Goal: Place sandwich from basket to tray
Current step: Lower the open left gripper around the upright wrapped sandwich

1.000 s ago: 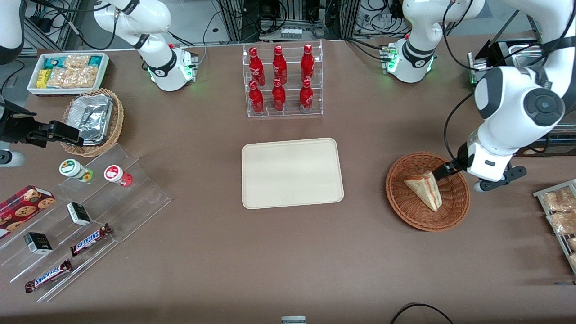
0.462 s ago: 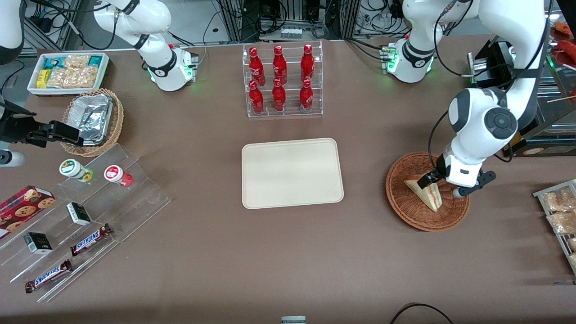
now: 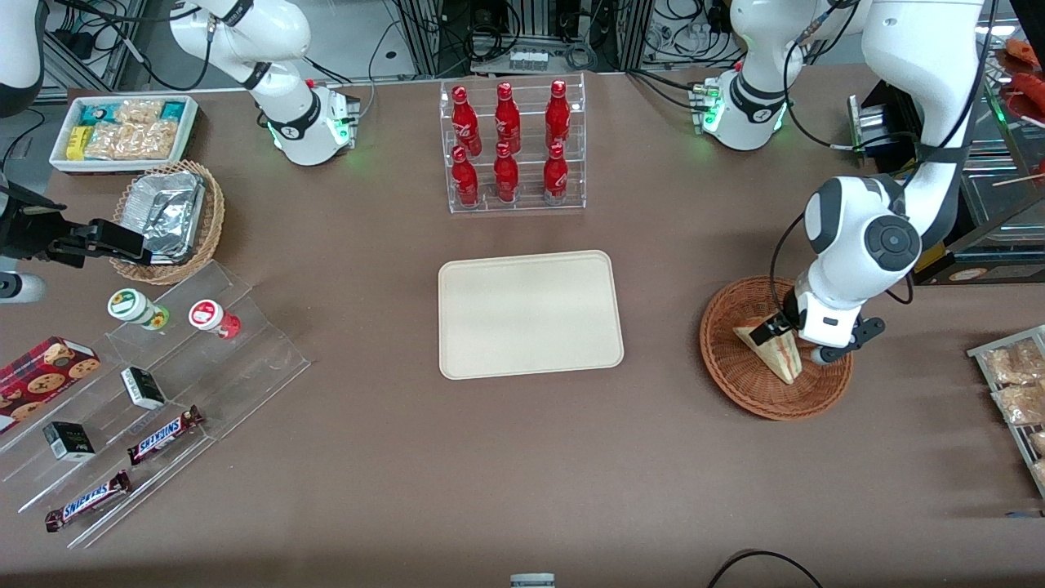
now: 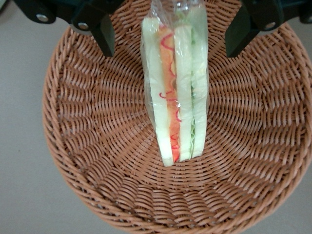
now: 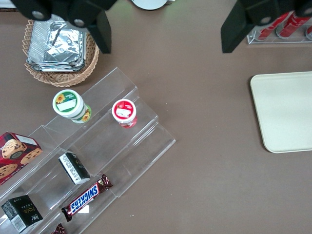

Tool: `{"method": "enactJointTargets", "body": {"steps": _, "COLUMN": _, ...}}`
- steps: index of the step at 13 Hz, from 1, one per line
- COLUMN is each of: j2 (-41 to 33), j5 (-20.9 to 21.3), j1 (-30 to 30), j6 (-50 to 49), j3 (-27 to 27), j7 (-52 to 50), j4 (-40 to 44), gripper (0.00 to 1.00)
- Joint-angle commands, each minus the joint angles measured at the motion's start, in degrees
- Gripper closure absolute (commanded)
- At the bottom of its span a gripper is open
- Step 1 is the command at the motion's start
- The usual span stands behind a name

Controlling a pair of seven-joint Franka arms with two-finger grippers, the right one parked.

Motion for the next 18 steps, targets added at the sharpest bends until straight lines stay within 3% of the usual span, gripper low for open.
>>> {"method": "enactJointTargets", "body": {"steps": 1, "j2": 0.75, "j5": 0.43, "j1": 0.76, "j6": 1.30, "j3": -0.61, "j7": -1.04, "j4": -0.04, "gripper": 0.01}}
{"method": "enactJointTargets", "body": {"steps": 2, "j2": 1.10, "j5": 0.34, "j1": 0.76, "j6": 1.39, "j3": -0.61, "j7": -1.04, "j4": 0.13, "gripper": 0.09}}
{"method": "enactJointTargets", "body": {"steps": 3, "j2": 1.19, "j5": 0.34, "j1": 0.76, "j6": 1.39, "j3": -0.61, "j7": -1.04, "j4": 0.13, "gripper": 0.24}}
{"method": "enactJointTargets", "body": {"steps": 4, "j2": 1.19, "j5": 0.34, "j1": 0.76, "j6": 1.39, "j3": -0.61, "j7": -1.04, "j4": 0.13, "gripper": 0.50}}
{"method": "enactJointTargets", "body": {"steps": 5, "j2": 1.19, "j5": 0.34, "j1": 0.76, "j6": 1.39, "j3": -0.53, "j7": -0.95, "j4": 0.22, "gripper": 0.70}}
{"method": "enactJointTargets", "body": {"steps": 7, "j2": 1.28, "j5": 0.34, "j1": 0.93, "j6": 1.30, "j3": -0.52, "j7": -0.86, "j4": 0.22, "gripper": 0.99}}
{"method": "enactJointTargets", "body": {"steps": 12, "j2": -0.91, "j5": 1.21, "j1": 0.41, "j6": -4.73, "j3": -0.52, "j7": -0.69, "j4": 4.42, "gripper": 1.00}}
{"method": "enactJointTargets", "body": {"steps": 14, "j2": -1.62, "j5": 4.02, "j1": -1.16, "j6": -15.25, "j3": -0.79, "j7": -0.69, "j4": 11.51, "gripper": 1.00}}
{"method": "enactJointTargets", "body": {"steps": 16, "j2": -0.66, "j5": 4.03, "j1": -4.41, "j6": -27.21, "j3": -0.79, "j7": -0.69, "j4": 21.88, "gripper": 1.00}}
{"method": "enactJointTargets", "body": {"steps": 18, "j2": 0.31, "j5": 3.33, "j1": -8.80, "j6": -33.13, "j3": -0.88, "j7": -1.21, "j4": 28.32, "gripper": 1.00}}
